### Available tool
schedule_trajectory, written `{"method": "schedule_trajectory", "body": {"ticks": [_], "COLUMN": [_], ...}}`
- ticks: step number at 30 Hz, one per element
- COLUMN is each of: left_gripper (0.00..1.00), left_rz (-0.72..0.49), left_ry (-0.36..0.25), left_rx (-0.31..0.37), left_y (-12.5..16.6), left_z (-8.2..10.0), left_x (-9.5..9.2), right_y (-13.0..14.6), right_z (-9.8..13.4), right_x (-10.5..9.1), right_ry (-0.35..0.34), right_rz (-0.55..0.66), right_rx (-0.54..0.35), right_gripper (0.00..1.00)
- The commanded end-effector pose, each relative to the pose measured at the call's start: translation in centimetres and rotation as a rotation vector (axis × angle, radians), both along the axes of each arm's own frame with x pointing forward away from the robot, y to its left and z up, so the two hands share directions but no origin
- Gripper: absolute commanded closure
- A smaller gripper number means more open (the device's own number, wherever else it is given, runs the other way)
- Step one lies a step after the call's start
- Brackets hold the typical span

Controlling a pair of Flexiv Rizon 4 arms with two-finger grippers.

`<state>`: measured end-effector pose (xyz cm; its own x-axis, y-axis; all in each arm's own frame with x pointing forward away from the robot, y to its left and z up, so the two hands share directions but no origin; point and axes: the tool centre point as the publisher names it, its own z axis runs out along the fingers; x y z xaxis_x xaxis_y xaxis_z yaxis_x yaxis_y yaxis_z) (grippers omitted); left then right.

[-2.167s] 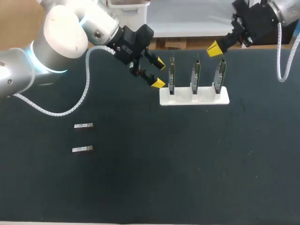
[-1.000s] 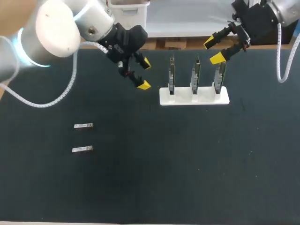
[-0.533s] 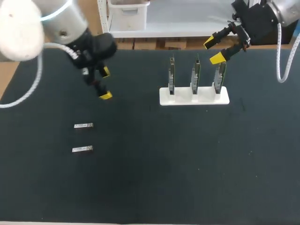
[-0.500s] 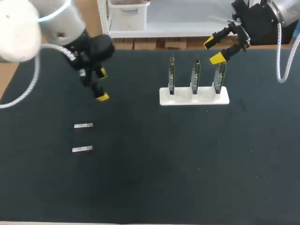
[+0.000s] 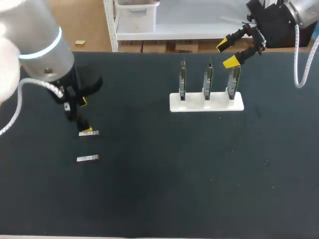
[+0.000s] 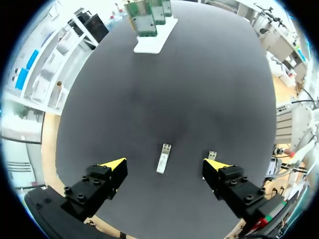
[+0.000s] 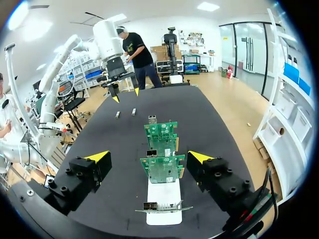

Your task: Pick up the optical module with the left hand, and insert it into the network port with the right hand.

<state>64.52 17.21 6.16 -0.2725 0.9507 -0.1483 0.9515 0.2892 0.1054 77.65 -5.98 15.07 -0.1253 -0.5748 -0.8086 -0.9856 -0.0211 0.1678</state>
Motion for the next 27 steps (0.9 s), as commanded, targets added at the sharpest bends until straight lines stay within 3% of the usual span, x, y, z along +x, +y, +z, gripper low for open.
{"method": "schedule_trajectory", "body": {"ticks": [1,13,27], "left_gripper": [0.00,0.00,0.00], "left_rz": [-0.004,-0.135,-0.179], "left_ry": [-0.033,0.065,0.092], "left_rx": [0.008,-0.004,0.042], "left_y": [1.1,1.7,1.9], "left_z": [-1.3,-3.7,-5.9], "left_x": [-0.6,0.0,0.4], "right_y": [0.0,0.0,0.0], "right_z": [0.0,0.0,0.0], "right_x": [-0.2,-0.2,-0.2], "right_ry": [-0.004,-0.004,-0.004], "right_rz": [-0.004,-0.004,-0.004], "right_rx": [-0.001,-0.001,-0.001], "right_gripper": [0.00,0.00,0.00]}}
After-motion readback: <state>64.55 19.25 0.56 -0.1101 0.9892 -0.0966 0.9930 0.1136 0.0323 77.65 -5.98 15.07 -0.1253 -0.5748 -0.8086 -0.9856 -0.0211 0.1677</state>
